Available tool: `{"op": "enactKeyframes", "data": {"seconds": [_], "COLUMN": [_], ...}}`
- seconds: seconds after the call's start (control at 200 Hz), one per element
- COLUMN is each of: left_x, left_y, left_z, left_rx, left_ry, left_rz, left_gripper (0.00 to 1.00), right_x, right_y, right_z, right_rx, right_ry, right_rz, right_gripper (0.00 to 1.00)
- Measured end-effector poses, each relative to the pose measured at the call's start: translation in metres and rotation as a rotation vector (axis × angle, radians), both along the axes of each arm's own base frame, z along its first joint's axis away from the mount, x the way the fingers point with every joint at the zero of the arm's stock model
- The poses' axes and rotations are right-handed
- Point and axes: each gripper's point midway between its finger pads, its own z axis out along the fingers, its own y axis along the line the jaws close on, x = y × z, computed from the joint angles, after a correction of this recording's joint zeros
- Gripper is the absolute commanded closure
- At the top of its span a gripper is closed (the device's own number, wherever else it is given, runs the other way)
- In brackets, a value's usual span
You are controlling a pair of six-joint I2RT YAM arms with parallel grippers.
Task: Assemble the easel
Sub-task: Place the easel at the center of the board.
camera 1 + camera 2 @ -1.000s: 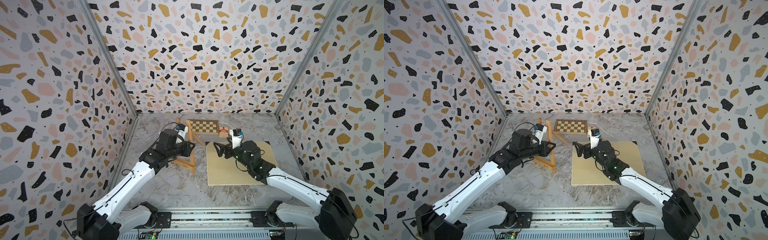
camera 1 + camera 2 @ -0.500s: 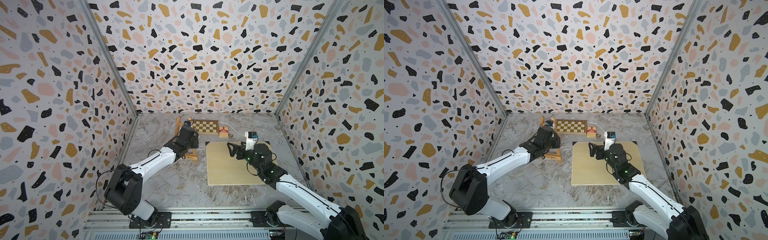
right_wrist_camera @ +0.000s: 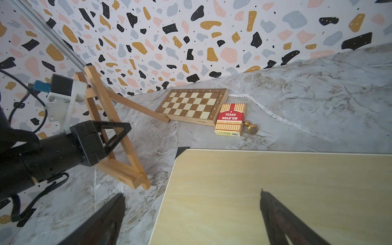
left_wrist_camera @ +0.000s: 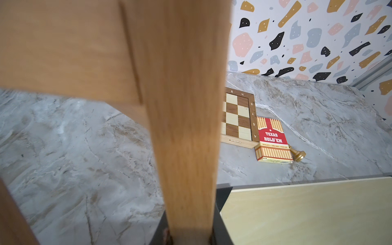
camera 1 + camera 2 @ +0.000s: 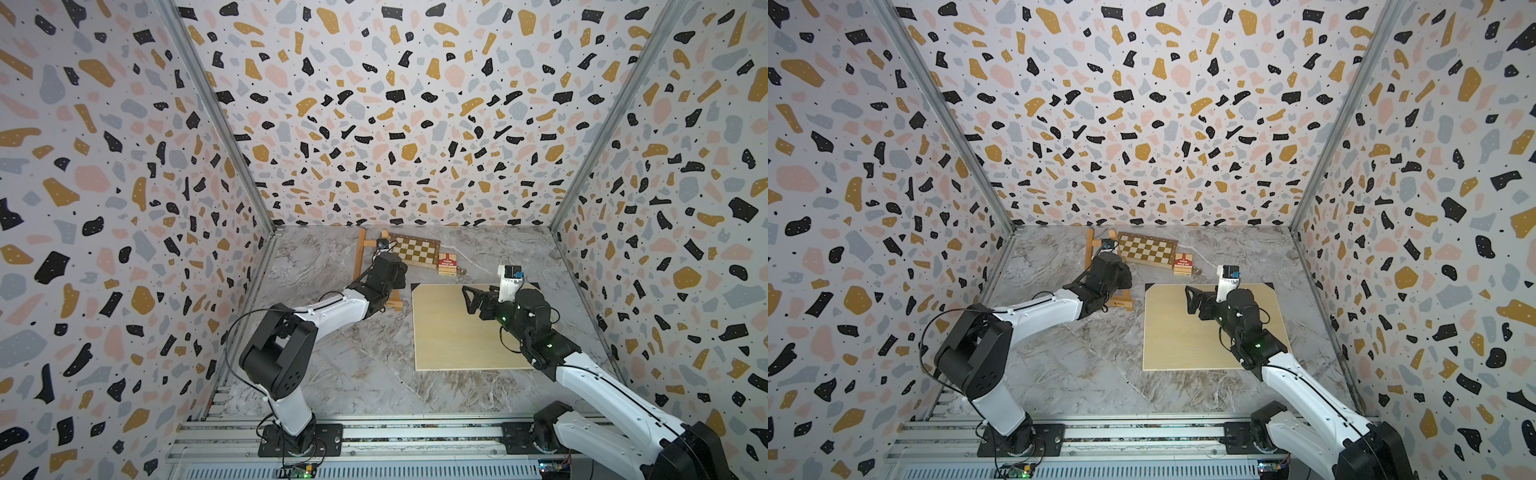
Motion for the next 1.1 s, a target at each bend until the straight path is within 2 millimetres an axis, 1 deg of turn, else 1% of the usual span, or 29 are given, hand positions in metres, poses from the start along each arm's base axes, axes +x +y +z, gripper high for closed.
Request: {"op": "enactKeyframes", "data": {"seconds": [0.02, 0.065, 0.135, 0.165, 0.195, 0.23, 0.27, 0.355, 0.461, 0.566, 0.646, 0.741, 0.816, 0.856, 0.916, 0.981, 1.046, 1.101], "left_x": [0.001, 0.004, 0.008, 0.011, 0.013, 0.015, 0.016, 0.016, 0.015, 0.013, 0.01, 0.003, -0.003, -0.006, -0.012, -0.022, -0.035, -0.047], "left_y": [-0.001, -0.003, -0.006, -0.007, -0.009, -0.01, -0.011, -0.01, -0.011, -0.013, -0.013, -0.011, -0.01, -0.01, -0.007, -0.004, 0.0, 0.0], "left_z": [-0.001, -0.003, -0.005, -0.006, -0.007, -0.008, -0.009, -0.014, -0.017, -0.018, -0.017, -0.01, 0.001, 0.008, 0.021, 0.034, 0.044, 0.049], "left_rx": [0.001, 0.004, 0.011, 0.014, 0.016, 0.017, 0.02, 0.029, 0.036, 0.042, 0.038, 0.023, 0.002, -0.005, -0.024, -0.05, -0.078, -0.102], "left_ry": [-0.003, -0.01, -0.012, -0.014, -0.015, -0.017, -0.019, -0.011, -0.006, 0.0, 0.001, -0.001, -0.008, -0.01, -0.02, -0.028, -0.023, -0.002], "left_rz": [0.001, 0.003, 0.005, 0.01, 0.012, 0.015, 0.014, 0.016, 0.016, 0.014, 0.012, 0.01, 0.005, 0.0, -0.004, -0.017, -0.034, -0.054], "left_gripper": [1.0, 0.93, 0.91, 0.89, 0.84, 0.75, 0.71, 0.66, 0.55, 0.48, 0.41, 0.3, 0.17, 0.14, 0.13, 0.12, 0.11, 0.11], "right_x": [0.0, 0.0, 0.001, 0.001, 0.001, 0.001, 0.001, 0.002, 0.003, 0.004, 0.004, 0.006, 0.008, 0.009, 0.011, 0.014, 0.017, 0.019], "right_y": [0.0, -0.001, -0.002, -0.002, -0.002, -0.003, -0.003, -0.005, -0.006, -0.008, -0.011, -0.019, -0.029, -0.037, -0.05, -0.069, -0.092, -0.115], "right_z": [0.0, 0.0, 0.0, 0.0, -0.001, -0.001, -0.001, -0.001, -0.002, -0.003, -0.006, -0.014, -0.022, -0.026, -0.031, -0.037, -0.046, -0.056], "right_rx": [0.0, 0.001, 0.001, 0.003, 0.003, 0.005, 0.007, 0.01, 0.012, 0.011, 0.006, -0.007, -0.021, -0.029, -0.037, -0.044, -0.05, -0.053], "right_ry": [0.001, 0.001, 0.001, 0.002, 0.003, 0.004, 0.005, 0.006, 0.01, 0.014, 0.025, 0.055, 0.085, 0.104, 0.129, 0.159, 0.199, 0.242], "right_rz": [0.0, -0.003, -0.005, -0.007, -0.007, -0.007, -0.008, -0.011, -0.013, -0.02, -0.03, -0.054, -0.089, -0.115, -0.157, -0.213, -0.281, -0.348], "right_gripper": [0.0, 0.0, 0.0, 0.0, 0.0, 0.0, 0.0, 0.0, 0.0, 0.0, 0.0, 0.0, 0.0, 0.0, 0.0, 0.0, 0.0, 0.0]}}
